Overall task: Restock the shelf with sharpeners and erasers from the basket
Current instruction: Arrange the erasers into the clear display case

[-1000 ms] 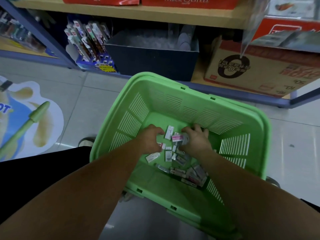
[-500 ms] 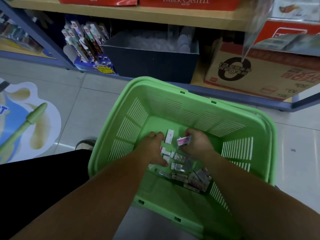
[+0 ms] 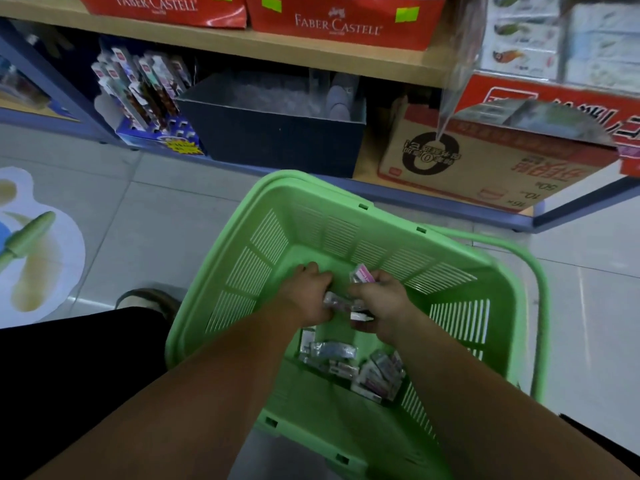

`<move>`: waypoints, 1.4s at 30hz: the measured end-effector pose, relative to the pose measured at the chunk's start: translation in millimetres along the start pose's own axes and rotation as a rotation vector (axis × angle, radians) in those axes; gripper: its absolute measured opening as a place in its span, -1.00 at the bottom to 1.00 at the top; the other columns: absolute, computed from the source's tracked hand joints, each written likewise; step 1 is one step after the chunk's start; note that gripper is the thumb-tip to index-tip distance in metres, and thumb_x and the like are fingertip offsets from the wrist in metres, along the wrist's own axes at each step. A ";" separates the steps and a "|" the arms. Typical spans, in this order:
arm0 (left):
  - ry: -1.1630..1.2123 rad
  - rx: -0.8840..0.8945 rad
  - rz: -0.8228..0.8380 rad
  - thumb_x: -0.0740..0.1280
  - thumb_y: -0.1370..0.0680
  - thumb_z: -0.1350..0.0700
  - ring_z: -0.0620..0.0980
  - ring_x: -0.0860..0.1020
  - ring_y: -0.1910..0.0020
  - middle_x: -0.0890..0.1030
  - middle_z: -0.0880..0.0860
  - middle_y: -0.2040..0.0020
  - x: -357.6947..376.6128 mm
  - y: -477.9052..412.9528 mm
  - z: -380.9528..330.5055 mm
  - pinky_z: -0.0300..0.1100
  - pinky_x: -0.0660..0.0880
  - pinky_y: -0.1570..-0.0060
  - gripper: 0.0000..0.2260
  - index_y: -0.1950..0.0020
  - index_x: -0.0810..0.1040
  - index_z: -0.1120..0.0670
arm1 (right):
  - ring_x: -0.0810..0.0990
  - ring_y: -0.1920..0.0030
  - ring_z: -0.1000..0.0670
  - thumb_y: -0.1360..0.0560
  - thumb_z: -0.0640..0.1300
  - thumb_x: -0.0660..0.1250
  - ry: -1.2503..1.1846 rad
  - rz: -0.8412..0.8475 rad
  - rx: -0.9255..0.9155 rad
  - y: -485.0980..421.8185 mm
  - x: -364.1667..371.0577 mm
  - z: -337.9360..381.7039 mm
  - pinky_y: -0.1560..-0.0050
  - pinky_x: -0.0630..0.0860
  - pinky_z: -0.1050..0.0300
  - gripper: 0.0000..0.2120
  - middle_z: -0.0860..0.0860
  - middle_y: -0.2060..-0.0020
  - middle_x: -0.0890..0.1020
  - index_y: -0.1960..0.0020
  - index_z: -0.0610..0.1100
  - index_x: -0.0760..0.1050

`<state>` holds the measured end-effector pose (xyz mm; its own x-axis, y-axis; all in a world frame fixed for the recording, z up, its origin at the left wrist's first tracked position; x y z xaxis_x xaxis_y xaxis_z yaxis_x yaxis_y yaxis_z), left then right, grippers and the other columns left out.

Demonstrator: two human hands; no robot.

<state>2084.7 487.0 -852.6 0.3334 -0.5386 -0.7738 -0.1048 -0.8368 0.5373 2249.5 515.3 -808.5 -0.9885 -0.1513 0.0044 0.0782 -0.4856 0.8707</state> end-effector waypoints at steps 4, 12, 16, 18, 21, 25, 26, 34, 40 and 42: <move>0.100 -0.110 -0.070 0.57 -0.35 -0.15 0.13 0.45 -0.13 0.43 0.09 -0.14 -2.1 5.6 19.4 0.03 0.55 -0.08 -0.49 -0.16 0.48 0.03 | 0.59 0.13 -0.17 -0.47 -0.43 0.40 -0.009 0.088 0.044 -4.3 5.5 -9.2 0.12 0.59 -0.04 -0.71 -0.16 0.08 0.60 -0.07 -0.11 0.55; 0.346 -0.145 -0.051 0.62 -0.31 -0.03 0.03 0.54 0.00 0.47 0.02 -0.09 -21.9 8.3 17.0 -0.15 0.54 0.05 -0.59 -0.06 0.55 0.00 | 0.63 0.16 -0.17 -0.38 -0.54 0.42 0.107 0.125 -0.048 -10.0 -7.1 -20.8 0.25 0.56 0.02 -0.65 -0.17 0.13 0.67 -0.02 -0.17 0.60; 0.649 -0.228 0.043 0.59 -0.38 0.07 0.04 0.65 0.10 0.59 0.05 -0.07 -49.0 24.0 4.3 -0.06 0.66 0.18 -0.68 -0.06 0.57 -0.01 | 0.61 0.24 -0.14 -0.40 -0.52 0.41 0.082 0.147 -0.063 8.6 -13.7 -4.7 0.36 0.52 0.08 -0.63 -0.16 0.15 0.64 -0.09 -0.17 0.59; 0.851 -0.265 0.065 0.55 -0.45 0.12 0.06 0.66 0.13 0.66 0.09 0.01 -67.6 37.1 -5.5 0.07 0.69 0.08 -0.74 -0.08 0.59 0.05 | 0.61 0.24 -0.14 -0.44 -0.49 0.38 0.083 0.187 -0.071 24.0 -16.2 8.2 0.33 0.53 0.07 -0.64 -0.18 0.13 0.63 -0.14 -0.16 0.57; 1.174 -0.278 0.128 0.42 -0.56 0.11 0.16 0.63 0.04 0.60 0.14 -0.01 -96.0 62.2 -23.4 0.13 0.66 0.06 -0.81 -0.12 0.53 0.15 | 0.58 0.20 -0.14 -0.47 -0.43 0.34 0.188 0.203 -0.131 55.1 -21.6 30.8 0.31 0.55 0.07 -0.68 -0.19 0.08 0.57 -0.09 -0.08 0.56; 1.543 -0.271 0.227 0.29 -0.59 0.05 0.21 0.64 0.06 0.58 0.17 0.00 -125.4 95.1 -51.6 0.11 0.58 0.03 -0.83 -0.05 0.51 0.15 | 0.63 0.15 -0.18 -0.48 -0.40 0.31 0.265 0.236 -0.210 105.8 -30.6 64.8 0.33 0.59 0.04 -0.65 -0.21 0.00 0.54 -0.17 -0.09 0.56; 1.603 -0.266 0.213 0.27 -0.58 0.08 0.17 0.64 0.17 0.61 0.15 0.09 -131.9 102.6 -59.6 0.02 0.54 0.09 -0.86 0.01 0.53 0.15 | 0.65 0.18 -0.17 -0.48 -0.41 0.31 0.263 0.237 -0.214 119.6 -31.5 73.2 0.34 0.58 0.04 -0.63 -0.21 -0.01 0.55 -0.19 -0.06 0.56; 1.351 -0.077 0.090 0.27 -0.69 0.07 0.02 0.51 0.38 0.56 0.08 0.30 -204.6 140.9 -111.1 -0.13 0.36 0.34 -0.87 -0.12 0.53 0.11 | 0.67 0.12 -0.17 -0.54 -0.42 0.38 0.458 0.273 -0.334 227.6 -45.5 140.5 0.20 0.71 -0.07 -0.49 -0.19 -0.16 0.57 -0.34 0.06 0.50; 1.228 -0.001 0.085 0.24 -0.70 -0.08 -0.01 0.47 0.40 0.58 0.03 0.34 -276.7 159.2 -145.8 -0.15 0.41 0.33 -0.71 -0.05 0.59 0.12 | 0.59 0.31 -0.12 -0.42 -0.48 0.38 0.393 0.151 -0.451 281.4 -55.8 187.4 0.34 0.56 0.05 -0.61 -0.21 0.01 0.58 -0.06 -0.04 0.56; 1.199 0.035 0.089 0.23 -0.70 -0.08 -0.04 0.46 0.44 0.57 0.00 0.39 -296.7 162.7 -160.3 -0.16 0.40 0.35 -0.72 -0.01 0.57 0.09 | 0.60 0.28 -0.11 -0.42 -0.50 0.41 0.336 0.129 -0.484 292.9 -60.2 199.9 0.31 0.55 0.04 -0.61 -0.19 0.07 0.63 -0.01 -0.04 0.54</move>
<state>2118.9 526.4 -481.7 0.9811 -0.1763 0.0796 -0.1908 -0.8133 0.5496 2306.0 554.3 -455.4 -0.8781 -0.4607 -0.1294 0.3230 -0.7702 0.5500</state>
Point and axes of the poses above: each hand's wrist, its own y-axis away from the middle knuckle, its own x-axis out of the palm, z = x × y, the point moved 1 cm from there along -y, towards the middle knuckle
